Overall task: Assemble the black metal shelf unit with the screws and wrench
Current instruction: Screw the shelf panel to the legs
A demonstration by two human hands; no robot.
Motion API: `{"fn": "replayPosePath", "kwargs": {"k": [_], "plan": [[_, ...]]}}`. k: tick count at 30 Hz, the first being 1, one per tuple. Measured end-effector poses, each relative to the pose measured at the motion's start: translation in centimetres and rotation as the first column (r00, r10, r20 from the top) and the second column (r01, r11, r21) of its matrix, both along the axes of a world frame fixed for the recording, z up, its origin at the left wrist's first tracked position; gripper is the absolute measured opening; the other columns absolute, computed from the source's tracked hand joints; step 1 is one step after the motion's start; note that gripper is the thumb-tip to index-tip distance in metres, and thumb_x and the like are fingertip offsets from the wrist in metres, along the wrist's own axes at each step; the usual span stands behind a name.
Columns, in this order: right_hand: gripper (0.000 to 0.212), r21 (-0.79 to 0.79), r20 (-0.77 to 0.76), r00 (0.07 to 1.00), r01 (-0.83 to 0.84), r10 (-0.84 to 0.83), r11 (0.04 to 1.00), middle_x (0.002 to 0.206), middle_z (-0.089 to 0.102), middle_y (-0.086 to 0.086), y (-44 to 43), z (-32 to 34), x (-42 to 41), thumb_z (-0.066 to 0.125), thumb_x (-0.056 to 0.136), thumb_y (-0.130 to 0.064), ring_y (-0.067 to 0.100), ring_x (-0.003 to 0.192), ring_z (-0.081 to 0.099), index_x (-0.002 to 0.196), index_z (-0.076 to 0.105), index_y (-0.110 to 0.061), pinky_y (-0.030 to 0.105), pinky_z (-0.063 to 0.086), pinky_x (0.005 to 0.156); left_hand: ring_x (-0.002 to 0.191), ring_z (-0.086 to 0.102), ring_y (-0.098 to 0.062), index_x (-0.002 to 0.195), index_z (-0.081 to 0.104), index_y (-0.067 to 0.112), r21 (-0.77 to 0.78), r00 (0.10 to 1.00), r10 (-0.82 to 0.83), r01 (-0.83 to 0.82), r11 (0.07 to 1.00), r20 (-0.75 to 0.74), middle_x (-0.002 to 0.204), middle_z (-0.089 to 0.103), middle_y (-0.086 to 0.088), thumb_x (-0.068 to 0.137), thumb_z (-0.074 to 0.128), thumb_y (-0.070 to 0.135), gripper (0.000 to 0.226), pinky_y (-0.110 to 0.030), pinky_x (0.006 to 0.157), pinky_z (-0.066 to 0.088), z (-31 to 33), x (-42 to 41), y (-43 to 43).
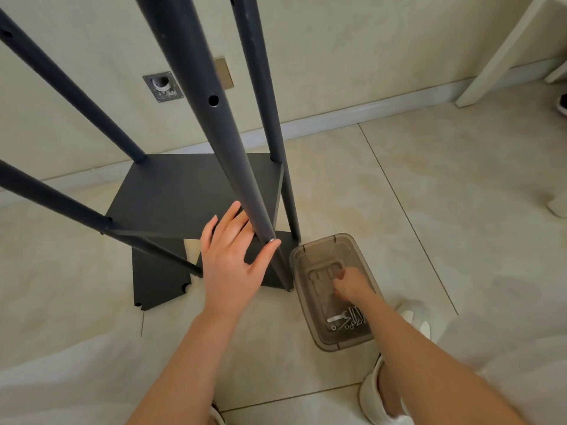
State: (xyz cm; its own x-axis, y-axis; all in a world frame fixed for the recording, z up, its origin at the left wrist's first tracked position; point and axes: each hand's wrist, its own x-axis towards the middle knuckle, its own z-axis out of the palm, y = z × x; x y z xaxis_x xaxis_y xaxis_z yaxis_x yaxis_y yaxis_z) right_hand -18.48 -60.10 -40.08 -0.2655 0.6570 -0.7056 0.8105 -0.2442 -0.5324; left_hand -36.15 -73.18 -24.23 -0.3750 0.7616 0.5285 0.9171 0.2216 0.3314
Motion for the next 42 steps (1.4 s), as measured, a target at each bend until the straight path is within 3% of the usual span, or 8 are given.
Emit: {"fn": "replayPosePath", "kwargs": {"k": [4, 9, 16, 20, 24, 30, 35, 42], "plan": [[0.028, 0.051, 0.035, 0.999, 0.001, -0.003, 0.999, 0.118, 0.066, 0.017, -0.3, -1.7, -0.5, 0.054, 0.099, -0.016, 0.030, 0.099, 0.062, 0.123, 0.059, -0.001, 0.030, 0.046, 0.079, 0.130, 0.058, -0.027, 0.114, 0.074, 0.006, -0.012, 1.000, 0.007, -0.007, 1.000, -0.014, 0.128, 0.068, -0.009, 0.094, 0.060, 0.045, 0.046, -0.034, 0.120, 0.024, -0.1, 0.0, -0.1], [0.039, 0.050, 0.022, 0.999, 0.035, -0.036, 0.998, 0.136, 0.055, 0.013, -0.7, -3.5, -0.9, 0.043, 0.104, -0.012, 0.030, 0.121, 0.056, 0.143, 0.043, -0.010, 0.035, 0.046, 0.096, 0.129, 0.058, -0.028, 0.118, 0.072, 0.006, -0.002, 0.999, -0.007, 0.007, 1.000, -0.036, 0.129, 0.067, -0.010, 0.097, 0.057, 0.048, 0.049, -0.046, 0.117, 0.033, -0.5, -0.2, 0.0], [0.038, 0.230, 0.219, 0.967, -0.182, 0.132, 0.956, 0.126, 0.059, 0.015, -0.7, -5.4, -1.0, 0.028, 0.108, -0.031, 0.033, 0.111, 0.057, 0.132, 0.052, -0.014, 0.040, 0.045, 0.088, 0.128, 0.057, -0.026, 0.121, 0.070, 0.008, 0.014, 1.000, -0.010, 0.011, 1.000, -0.024, 0.130, 0.066, -0.007, 0.095, 0.061, 0.043, 0.045, -0.045, 0.116, 0.032, -0.3, 0.1, 0.0], [0.032, 0.203, 0.261, 0.965, -0.073, 0.019, 0.977, 0.116, 0.062, 0.015, -0.6, -5.3, -1.4, 0.029, 0.105, -0.016, 0.032, 0.104, 0.060, 0.128, 0.050, -0.009, 0.038, 0.050, 0.086, 0.127, 0.057, -0.025, 0.123, 0.068, 0.011, 0.011, 0.999, -0.021, 0.021, 1.000, -0.029, 0.129, 0.067, -0.007, 0.094, 0.063, 0.041, 0.043, -0.041, 0.116, 0.030, -0.3, 0.0, -0.1], [0.027, 0.198, 0.334, 0.939, -0.160, 0.087, 0.967, 0.114, 0.063, 0.014, -0.9, -5.5, -1.3, 0.034, 0.102, -0.007, 0.029, 0.101, 0.062, 0.123, 0.051, -0.006, 0.036, 0.053, 0.083, 0.126, 0.056, -0.024, 0.123, 0.068, 0.010, 0.005, 0.999, -0.021, 0.021, 1.000, -0.032, 0.127, 0.067, -0.008, 0.093, 0.064, 0.041, 0.043, -0.039, 0.115, 0.030, -0.3, -0.1, -0.1], [0.029, 0.212, 0.217, 0.971, -0.144, 0.097, 0.967, 0.114, 0.065, 0.012, 0.9, -5.5, -1.6, 0.043, 0.103, -0.016, 0.029, 0.100, 0.064, 0.130, 0.052, -0.010, 0.039, 0.055, 0.084, 0.125, 0.057, -0.027, 0.123, 0.069, 0.009, 0.003, 1.000, -0.015, 0.015, 1.000, -0.022, 0.128, 0.067, -0.009, 0.093, 0.063, 0.042, 0.045, -0.048, 0.113, 0.035, -0.3, 0.1, -0.1], [0.015, 0.210, 0.049, 0.991, -0.133, 0.125, 0.969, 0.097, 0.067, 0.014, 3.5, -4.2, -3.8, 0.048, 0.097, -0.014, 0.029, 0.086, 0.061, 0.099, 0.062, -0.007, 0.036, 0.053, 0.076, 0.126, 0.056, -0.025, 0.124, 0.067, 0.013, 0.020, 0.999, -0.032, 0.033, 0.999, -0.029, 0.128, 0.066, -0.004, 0.092, 0.064, 0.040, 0.042, -0.044, 0.113, 0.033, -0.3, 0.0, -0.1], [0.039, 0.224, 0.049, 0.994, -0.104, 0.095, 0.969, 0.122, 0.063, 0.021, 7.7, -2.5, -4.1, 0.052, 0.095, -0.008, 0.037, 0.112, 0.059, 0.134, 0.052, -0.002, 0.038, 0.050, 0.089, 0.127, 0.054, -0.020, 0.125, 0.068, 0.013, 0.011, 0.999, -0.031, 0.032, 0.999, -0.033, 0.128, 0.056, 0.010, 0.091, 0.062, 0.044, 0.046, -0.039, 0.113, 0.032, 0.0, 0.0, -0.1]]}}
